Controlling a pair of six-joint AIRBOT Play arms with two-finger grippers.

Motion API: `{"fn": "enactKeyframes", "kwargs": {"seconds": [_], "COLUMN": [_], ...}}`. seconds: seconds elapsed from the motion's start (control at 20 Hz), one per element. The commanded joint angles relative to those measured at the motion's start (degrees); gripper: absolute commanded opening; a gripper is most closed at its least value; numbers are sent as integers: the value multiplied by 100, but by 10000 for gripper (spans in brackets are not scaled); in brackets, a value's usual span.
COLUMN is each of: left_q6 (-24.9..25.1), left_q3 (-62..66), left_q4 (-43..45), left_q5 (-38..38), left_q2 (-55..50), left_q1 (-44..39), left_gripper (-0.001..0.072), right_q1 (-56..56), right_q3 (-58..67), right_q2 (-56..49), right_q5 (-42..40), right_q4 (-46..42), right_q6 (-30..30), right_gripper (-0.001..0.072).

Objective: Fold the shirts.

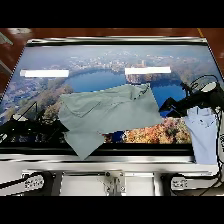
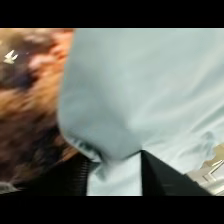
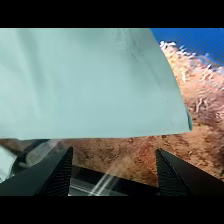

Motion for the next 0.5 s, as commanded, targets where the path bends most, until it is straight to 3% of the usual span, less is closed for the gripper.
{"fn": "enactKeyframes", "kwargs": {"seconds": [0.0, 0.05, 0.25, 0.45], "left_q6": [258, 269, 573, 699], "left_q3": [0, 7, 9, 9], "left_q4": [-654, -662, -658, -660], "left_q5": [179, 157, -251, -507], "left_q2": [-149, -144, -138, 0], "left_q1": [-216, -219, -127, -98], "left_gripper": [81, 42, 42, 42], "right_q1": [7, 7, -216, -382], "right_q3": [-4, -7, -203, -691], "right_q2": [0, 0, 0, -7], "right_q5": [-120, -105, -83, -645], "right_q4": [-267, -393, -435, -310], "right_q6": [348, 361, 354, 358], "right_gripper": [613, 619, 621, 621]}}
